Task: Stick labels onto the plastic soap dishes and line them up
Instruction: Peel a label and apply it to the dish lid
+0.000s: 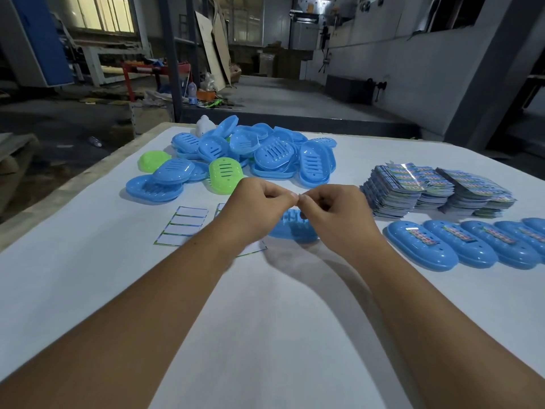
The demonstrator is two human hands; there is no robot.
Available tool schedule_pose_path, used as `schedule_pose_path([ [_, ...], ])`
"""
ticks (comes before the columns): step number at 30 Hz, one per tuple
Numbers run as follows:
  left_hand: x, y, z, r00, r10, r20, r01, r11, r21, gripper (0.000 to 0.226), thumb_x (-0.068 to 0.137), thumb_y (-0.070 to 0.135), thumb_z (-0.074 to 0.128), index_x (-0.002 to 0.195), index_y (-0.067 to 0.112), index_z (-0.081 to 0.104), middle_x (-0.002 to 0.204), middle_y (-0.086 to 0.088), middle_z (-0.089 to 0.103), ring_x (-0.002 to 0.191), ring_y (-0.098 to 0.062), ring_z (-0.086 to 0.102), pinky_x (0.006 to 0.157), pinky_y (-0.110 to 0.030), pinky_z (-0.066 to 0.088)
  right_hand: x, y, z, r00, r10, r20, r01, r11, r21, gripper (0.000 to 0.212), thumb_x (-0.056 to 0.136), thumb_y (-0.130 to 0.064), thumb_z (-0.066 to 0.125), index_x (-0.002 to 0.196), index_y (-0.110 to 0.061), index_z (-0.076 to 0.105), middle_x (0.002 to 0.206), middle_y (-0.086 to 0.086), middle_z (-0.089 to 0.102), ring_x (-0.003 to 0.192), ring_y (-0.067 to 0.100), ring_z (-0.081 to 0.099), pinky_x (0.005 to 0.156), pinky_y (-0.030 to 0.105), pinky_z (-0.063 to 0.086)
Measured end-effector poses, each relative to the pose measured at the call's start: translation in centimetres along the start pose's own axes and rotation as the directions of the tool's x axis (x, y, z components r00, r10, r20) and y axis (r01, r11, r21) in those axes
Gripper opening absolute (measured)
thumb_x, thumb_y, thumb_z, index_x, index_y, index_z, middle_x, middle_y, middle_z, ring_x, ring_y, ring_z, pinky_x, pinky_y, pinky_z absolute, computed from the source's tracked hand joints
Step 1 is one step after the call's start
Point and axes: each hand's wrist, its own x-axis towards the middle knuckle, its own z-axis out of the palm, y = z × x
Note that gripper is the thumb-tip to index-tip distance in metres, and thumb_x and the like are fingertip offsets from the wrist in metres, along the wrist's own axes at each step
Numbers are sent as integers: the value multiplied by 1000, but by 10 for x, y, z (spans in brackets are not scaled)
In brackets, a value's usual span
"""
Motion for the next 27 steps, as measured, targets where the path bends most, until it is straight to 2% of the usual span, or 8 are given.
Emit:
schedule_pose_path([
  [3,0,0,-3,999,-18,-41,19,1000,5,15,89,38,72,78,30,79,80,8,76,76,0,67,69,-19,52,0,-1,1,997,-62,36,62,998,2,29,98,-30,64,71,-24,72,52,-27,60,49,-1,53,50,11,34],
  [6,-1,1,-3,999,-13,-46,12,1000,-18,14,88,40,73,87,29,81,75,21,74,70,9,64,64,-21,45,1,0,3,999,-45,-4,45,998,-50,28,97,-32,64,71,-28,73,56,-28,62,53,-2,57,49,11,34],
  [9,0,1,-2,997,-20,-77,17,999,-31,14,87,38,76,89,24,79,56,24,64,49,9,55,49,-11,37,6,7,0,994,65,-85,-72,993,-89,28,90,-35,68,65,-22,74,60,-11,68,51,10,55,51,24,42],
  [11,0,1,-1,996,-28,-89,25,999,-37,13,88,36,75,87,23,77,48,21,59,41,6,51,42,-9,34,8,10,-2,988,123,-91,-130,989,-72,32,87,-35,70,59,-21,71,53,-4,63,43,8,45,43,18,34],
  [14,3,0,0,995,-31,-99,26,998,-52,13,88,36,74,85,24,78,62,8,68,50,4,53,56,-16,44,10,9,-2,985,164,-59,-165,986,-20,32,86,-32,69,59,-17,71,52,0,62,40,6,40,44,19,33],
  [19,7,-8,-1,992,-59,-111,55,998,-38,16,88,36,75,79,22,76,49,14,61,44,4,52,44,-9,39,10,8,-3,975,223,-13,-222,972,74,28,83,-32,69,70,-6,71,69,13,68,54,13,49,55,31,41],
  [24,11,-21,4,992,-94,-87,95,995,6,15,86,33,77,77,22,76,72,4,74,72,-12,68,76,-31,55,9,13,-1,962,269,49,-270,962,31,42,83,-38,74,54,-13,55,43,-9,43,38,7,35,52,26,34],
  [27,13,-26,5,992,-105,-72,112,988,108,19,85,37,77,74,22,75,70,6,73,72,-15,68,70,-29,53,10,16,0,955,285,81,-281,958,-60,42,83,-37,73,58,-8,54,45,-3,38,41,14,34,52,28,33],
])
